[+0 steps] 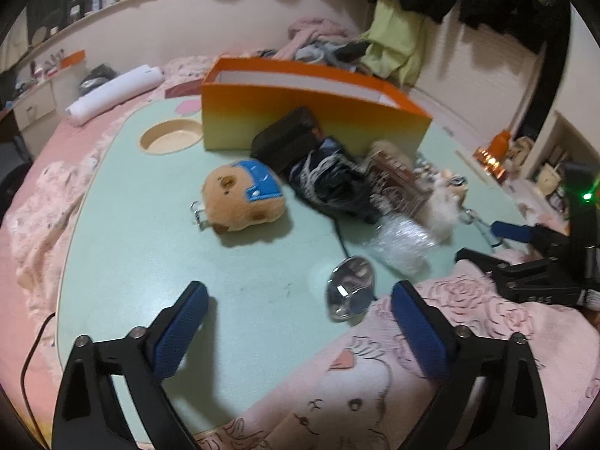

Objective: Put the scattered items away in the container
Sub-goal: 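Reach the left gripper to the silver compact and grasp it, then lift the silver compact while the right gripper grasps the white figure keychain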

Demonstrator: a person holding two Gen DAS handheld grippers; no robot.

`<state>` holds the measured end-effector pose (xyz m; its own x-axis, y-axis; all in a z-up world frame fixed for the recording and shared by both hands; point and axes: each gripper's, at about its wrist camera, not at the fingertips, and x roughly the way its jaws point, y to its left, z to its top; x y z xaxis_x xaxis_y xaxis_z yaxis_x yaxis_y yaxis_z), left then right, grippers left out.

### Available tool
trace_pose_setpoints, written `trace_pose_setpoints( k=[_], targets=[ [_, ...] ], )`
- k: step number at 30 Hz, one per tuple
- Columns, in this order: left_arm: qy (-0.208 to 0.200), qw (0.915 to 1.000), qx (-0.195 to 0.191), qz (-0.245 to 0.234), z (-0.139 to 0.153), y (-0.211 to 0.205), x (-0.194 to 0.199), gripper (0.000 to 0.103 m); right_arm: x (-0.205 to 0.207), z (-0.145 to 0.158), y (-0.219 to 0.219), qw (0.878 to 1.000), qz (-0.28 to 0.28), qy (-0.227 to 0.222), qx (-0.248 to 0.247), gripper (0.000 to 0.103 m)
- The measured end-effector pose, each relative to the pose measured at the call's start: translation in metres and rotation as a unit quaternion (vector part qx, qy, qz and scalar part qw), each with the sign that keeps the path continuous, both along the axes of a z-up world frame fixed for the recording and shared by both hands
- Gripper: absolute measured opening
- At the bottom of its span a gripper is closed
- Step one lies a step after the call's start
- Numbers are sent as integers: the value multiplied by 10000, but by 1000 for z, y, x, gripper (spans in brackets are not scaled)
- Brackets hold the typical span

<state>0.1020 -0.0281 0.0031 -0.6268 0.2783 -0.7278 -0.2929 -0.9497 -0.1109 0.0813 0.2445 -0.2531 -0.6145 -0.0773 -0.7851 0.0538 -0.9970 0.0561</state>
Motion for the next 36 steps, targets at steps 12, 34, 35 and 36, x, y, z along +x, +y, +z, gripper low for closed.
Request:
trace_pose_setpoints(
  k=[12, 34, 35, 36],
  targets=[
    [-69, 9968, -541, -585, -2, 31, -16, 54, 0, -1, 1, 10000, 1, 3, -1, 103],
    [149, 9982, -544, -223, -4, 22, -8, 33, -48, 21, 13, 9985, -167, 294, -420, 46],
    [156, 9982, -544, -223, -4, 22, -8, 33, -50, 20, 9, 9988, -78, 266, -394, 45],
    [166, 9982, -537, -225, -3, 22, -7, 33, -49, 19, 8, 9989, -50, 288, -375, 40]
  ],
)
